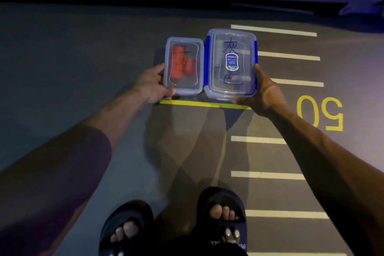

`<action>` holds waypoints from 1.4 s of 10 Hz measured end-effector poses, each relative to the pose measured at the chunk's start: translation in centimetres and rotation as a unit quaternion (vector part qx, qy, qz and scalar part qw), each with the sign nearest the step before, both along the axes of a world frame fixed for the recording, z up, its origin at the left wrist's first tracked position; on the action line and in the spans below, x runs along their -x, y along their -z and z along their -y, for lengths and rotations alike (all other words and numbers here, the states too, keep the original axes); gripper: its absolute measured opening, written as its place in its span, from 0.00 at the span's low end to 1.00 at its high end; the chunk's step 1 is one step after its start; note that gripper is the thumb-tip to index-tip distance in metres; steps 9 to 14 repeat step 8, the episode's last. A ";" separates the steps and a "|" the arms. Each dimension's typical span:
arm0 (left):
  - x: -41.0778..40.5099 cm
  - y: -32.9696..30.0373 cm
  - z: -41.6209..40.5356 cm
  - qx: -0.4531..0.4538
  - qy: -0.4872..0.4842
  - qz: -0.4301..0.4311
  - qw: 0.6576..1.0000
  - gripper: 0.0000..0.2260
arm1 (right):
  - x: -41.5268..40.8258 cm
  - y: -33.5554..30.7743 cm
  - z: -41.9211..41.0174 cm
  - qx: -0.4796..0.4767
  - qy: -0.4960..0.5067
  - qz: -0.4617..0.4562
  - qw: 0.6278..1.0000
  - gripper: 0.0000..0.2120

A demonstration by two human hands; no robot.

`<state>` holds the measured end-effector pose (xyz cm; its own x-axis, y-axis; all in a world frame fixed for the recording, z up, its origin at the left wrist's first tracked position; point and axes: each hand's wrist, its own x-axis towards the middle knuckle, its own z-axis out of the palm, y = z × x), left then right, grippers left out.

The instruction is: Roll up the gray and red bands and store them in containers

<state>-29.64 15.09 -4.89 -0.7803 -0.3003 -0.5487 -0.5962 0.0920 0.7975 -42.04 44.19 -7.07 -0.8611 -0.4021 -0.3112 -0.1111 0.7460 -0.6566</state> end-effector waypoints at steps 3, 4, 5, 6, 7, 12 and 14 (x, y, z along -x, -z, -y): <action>0.0 0.1 -0.1 -0.001 -0.014 0.005 1.000 0.39 | 0.2 -0.3 -0.1 0.001 -0.002 0.005 1.000 0.56; -0.2 -0.2 -0.4 0.008 -0.009 -0.007 1.000 0.38 | -0.1 -0.4 -0.1 0.002 0.010 0.006 1.000 0.53; 0.0 -0.2 -0.5 0.019 -0.006 -0.011 1.000 0.36 | -0.1 -0.4 -0.4 -0.012 0.001 0.002 1.000 0.53; 0.1 0.2 -0.3 0.035 0.000 -0.017 0.999 0.35 | -0.4 -0.9 -0.4 -0.004 -0.002 0.013 1.000 0.56; 0.0 0.3 -0.1 0.047 0.012 -0.025 0.999 0.33 | -0.2 -0.4 -0.8 -0.021 -0.024 -0.014 0.999 0.58; -0.2 0.9 1.1 0.088 0.028 -0.023 0.995 0.39 | -0.5 -1.4 0.8 -0.093 -0.047 -0.075 0.992 0.63; -0.2 0.9 1.1 0.088 0.028 -0.023 0.995 0.39 | -0.5 -1.4 0.8 -0.093 -0.047 -0.075 0.992 0.63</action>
